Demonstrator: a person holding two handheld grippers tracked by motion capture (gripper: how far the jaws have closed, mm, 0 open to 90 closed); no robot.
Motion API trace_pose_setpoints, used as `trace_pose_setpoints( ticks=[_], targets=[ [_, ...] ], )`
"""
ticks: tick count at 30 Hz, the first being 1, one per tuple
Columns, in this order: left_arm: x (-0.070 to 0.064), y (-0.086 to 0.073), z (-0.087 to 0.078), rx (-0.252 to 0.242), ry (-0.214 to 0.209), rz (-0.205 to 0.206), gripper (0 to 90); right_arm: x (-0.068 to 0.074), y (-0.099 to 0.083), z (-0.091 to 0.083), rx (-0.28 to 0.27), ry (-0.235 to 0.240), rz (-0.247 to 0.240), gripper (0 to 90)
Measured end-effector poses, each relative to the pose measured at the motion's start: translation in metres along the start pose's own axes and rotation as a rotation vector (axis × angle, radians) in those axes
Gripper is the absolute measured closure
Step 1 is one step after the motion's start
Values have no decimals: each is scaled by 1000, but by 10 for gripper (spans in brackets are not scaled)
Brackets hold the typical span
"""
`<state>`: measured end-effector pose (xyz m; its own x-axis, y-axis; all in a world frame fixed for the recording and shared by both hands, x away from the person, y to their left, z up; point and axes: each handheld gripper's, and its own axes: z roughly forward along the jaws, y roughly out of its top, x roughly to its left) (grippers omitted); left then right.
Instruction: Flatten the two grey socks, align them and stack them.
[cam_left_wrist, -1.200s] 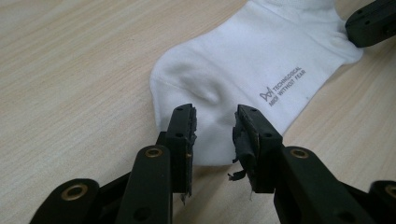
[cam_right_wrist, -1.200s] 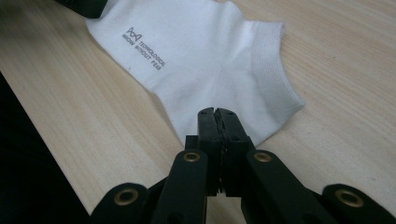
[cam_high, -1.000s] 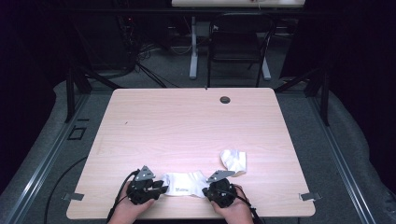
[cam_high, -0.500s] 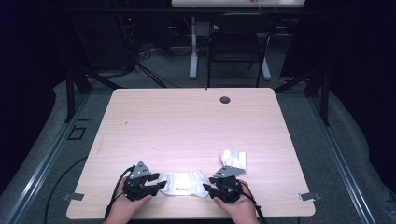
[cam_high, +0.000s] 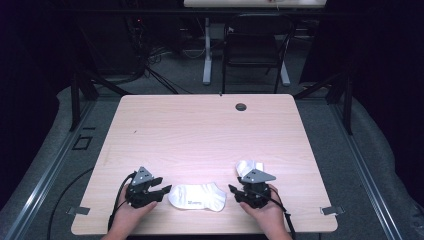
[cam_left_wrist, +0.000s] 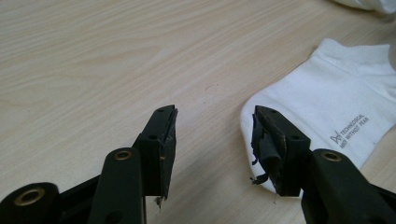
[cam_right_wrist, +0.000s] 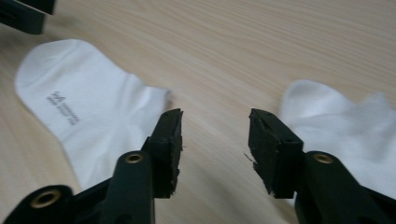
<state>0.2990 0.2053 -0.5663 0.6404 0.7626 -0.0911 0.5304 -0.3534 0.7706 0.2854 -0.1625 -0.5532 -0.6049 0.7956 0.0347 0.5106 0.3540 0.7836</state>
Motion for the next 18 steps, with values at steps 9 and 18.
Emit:
trace_pose_setpoints(
  ticks=[9, 18],
  targets=[
    [3, 1, 2, 11, -16, 0, 476, -41, 14, -1, 53, -128, 112, 752],
    [2, 2, 5, 22, -19, 4, 476, -52, 14, 26, 133, -150, 146, 772]
  ],
)
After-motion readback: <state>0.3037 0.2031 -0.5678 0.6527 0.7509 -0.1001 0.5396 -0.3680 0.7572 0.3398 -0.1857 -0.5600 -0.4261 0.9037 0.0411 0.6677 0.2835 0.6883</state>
